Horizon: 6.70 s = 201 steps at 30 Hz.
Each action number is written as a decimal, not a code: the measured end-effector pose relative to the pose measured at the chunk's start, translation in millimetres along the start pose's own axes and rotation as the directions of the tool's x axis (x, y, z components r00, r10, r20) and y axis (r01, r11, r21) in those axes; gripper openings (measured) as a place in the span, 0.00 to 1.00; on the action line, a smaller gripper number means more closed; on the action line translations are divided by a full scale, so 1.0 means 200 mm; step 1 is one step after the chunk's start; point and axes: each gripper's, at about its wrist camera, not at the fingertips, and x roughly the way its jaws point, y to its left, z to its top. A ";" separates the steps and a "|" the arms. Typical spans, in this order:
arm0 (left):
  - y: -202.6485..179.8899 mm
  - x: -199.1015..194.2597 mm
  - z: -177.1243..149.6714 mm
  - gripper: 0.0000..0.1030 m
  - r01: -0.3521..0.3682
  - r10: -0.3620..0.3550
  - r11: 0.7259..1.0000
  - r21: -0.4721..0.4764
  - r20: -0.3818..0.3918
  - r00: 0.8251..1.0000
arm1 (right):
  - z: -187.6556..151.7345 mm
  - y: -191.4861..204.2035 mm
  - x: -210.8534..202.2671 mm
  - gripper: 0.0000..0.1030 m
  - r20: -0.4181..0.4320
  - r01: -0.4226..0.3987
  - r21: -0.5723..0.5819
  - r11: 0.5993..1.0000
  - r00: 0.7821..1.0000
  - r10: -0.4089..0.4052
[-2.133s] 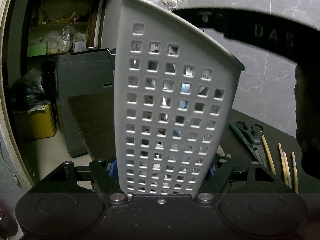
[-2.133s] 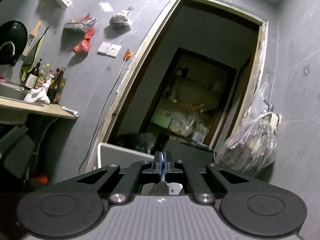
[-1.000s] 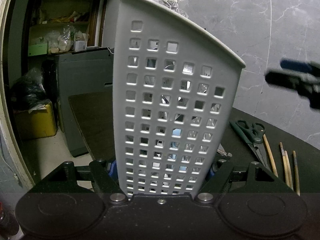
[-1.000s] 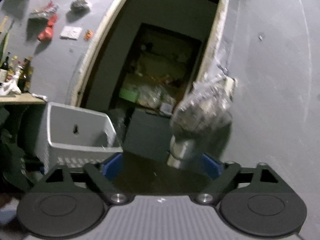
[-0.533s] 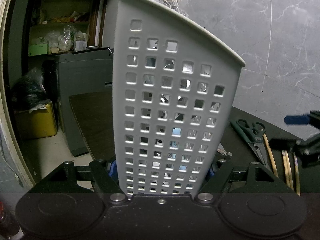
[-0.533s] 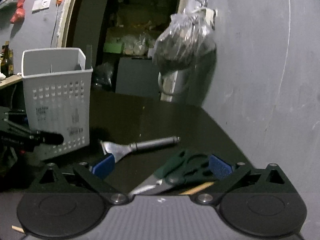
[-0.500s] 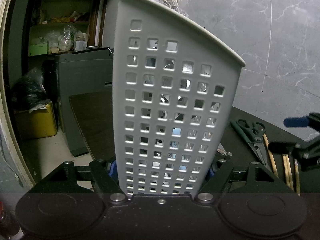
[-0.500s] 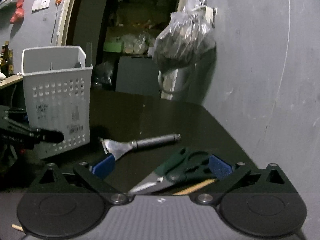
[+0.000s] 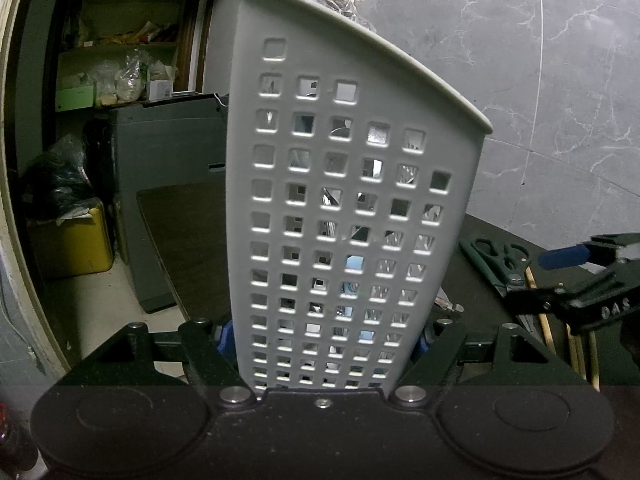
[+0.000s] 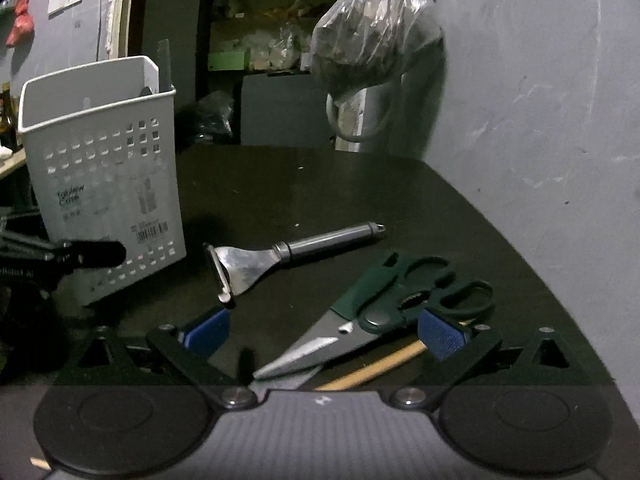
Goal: Organize utensils
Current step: 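Move the right tool back down to the utensil pile, then grasp the dark-handled metal peeler by its handle with the right tool, then lift the peeler with the right tool and carry it over the caddy, then lower the peeler toward the caddy opening with the right tool, then drop the peeler into the white caddy and open the right tool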
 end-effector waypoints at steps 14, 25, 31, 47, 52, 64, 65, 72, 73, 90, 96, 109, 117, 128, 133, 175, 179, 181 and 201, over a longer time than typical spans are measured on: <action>0.00 0.00 0.00 0.75 0.002 -0.003 1.000 -0.001 -0.001 1.000 | 0.30 -0.03 0.37 0.99 -0.097 -0.029 0.111 0.993 0.995 0.039; 0.01 0.02 0.02 0.75 0.008 -0.008 1.000 -0.006 -0.002 1.000 | 0.30 -0.03 0.51 0.56 -0.160 -0.002 0.164 0.986 0.987 0.028; 0.01 0.03 0.02 0.75 0.005 -0.005 1.000 -0.003 -0.005 1.000 | 0.25 -0.05 0.45 0.22 -0.120 -0.060 0.205 0.977 0.989 0.086; 0.00 0.03 0.02 0.75 0.002 -0.002 1.000 0.000 -0.005 1.000 | 0.21 0.07 0.25 0.30 -0.186 -0.170 0.101 0.980 0.965 0.186; 0.00 0.03 0.02 0.75 0.002 -0.002 1.000 0.000 -0.005 1.000 | 0.27 0.07 0.34 0.41 -0.184 -0.178 0.110 0.978 0.963 0.196; 0.00 0.03 0.02 0.75 0.003 -0.003 1.000 -0.002 -0.004 1.000 | 0.31 0.09 0.41 0.19 -0.162 -0.154 0.055 0.987 0.973 0.161; 0.00 0.03 0.02 0.75 0.003 -0.003 1.000 -0.001 -0.005 1.000 | 0.32 0.08 0.38 0.19 -0.135 -0.164 0.065 0.984 0.976 0.172; 0.00 0.03 0.02 0.75 -0.001 0.001 1.000 0.001 -0.005 1.000 | 0.34 0.00 0.09 0.19 0.165 -0.221 0.096 0.971 0.965 0.204; -0.01 0.03 0.02 0.75 0.000 0.000 1.000 0.002 -0.006 1.000 | 0.33 -0.01 0.06 0.19 0.206 -0.225 0.093 0.970 0.957 0.202; -0.01 0.03 0.01 0.75 -0.001 0.001 1.000 0.002 -0.006 1.000 | 0.24 0.01 -0.11 0.19 0.353 -0.180 -0.005 0.984 0.920 0.170; -0.01 0.02 0.01 0.75 0.000 0.000 1.000 0.002 -0.006 1.000 | 0.30 -0.01 -0.22 0.19 0.412 -0.169 -0.013 0.985 0.897 0.159; -0.01 0.02 0.01 0.75 -0.001 0.001 1.000 0.002 -0.006 1.000 | 0.54 0.09 -0.44 0.19 0.589 -0.232 -0.053 0.971 0.778 0.218; -0.01 0.02 0.01 0.75 -0.001 0.001 1.000 0.002 -0.006 1.000 | 0.67 0.21 -0.48 0.19 0.637 -0.304 -0.127 0.944 0.704 0.313; -0.01 0.02 0.01 0.75 -0.001 0.001 1.000 0.001 -0.005 1.000 | 0.66 0.36 -0.34 0.19 0.585 -0.370 -0.161 0.915 0.711 0.390; -0.01 0.02 0.01 0.75 -0.001 0.001 1.000 0.002 -0.005 1.000 | 0.63 0.37 -0.26 0.20 0.542 -0.387 -0.153 0.909 0.736 0.405; -0.01 0.02 0.01 0.75 -0.002 0.002 1.000 0.002 -0.005 1.000 | 0.51 0.41 -0.13 0.20 0.430 -0.445 -0.131 0.886 0.780 0.455; -0.01 0.02 0.01 0.75 -0.002 0.002 1.000 0.002 -0.005 1.000 | 0.51 0.39 -0.13 0.20 0.429 -0.471 -0.111 0.875 0.771 0.470; -0.01 0.02 0.01 0.75 -0.001 0.001 1.000 0.000 -0.005 1.000 | 0.52 0.38 -0.12 0.20 0.419 -0.492 -0.091 0.866 0.770 0.481; -0.01 0.03 0.02 0.75 -0.002 0.002 1.000 0.000 -0.007 1.000 | 0.48 0.37 -0.15 0.52 0.429 -0.447 -0.101 0.889 0.787 0.444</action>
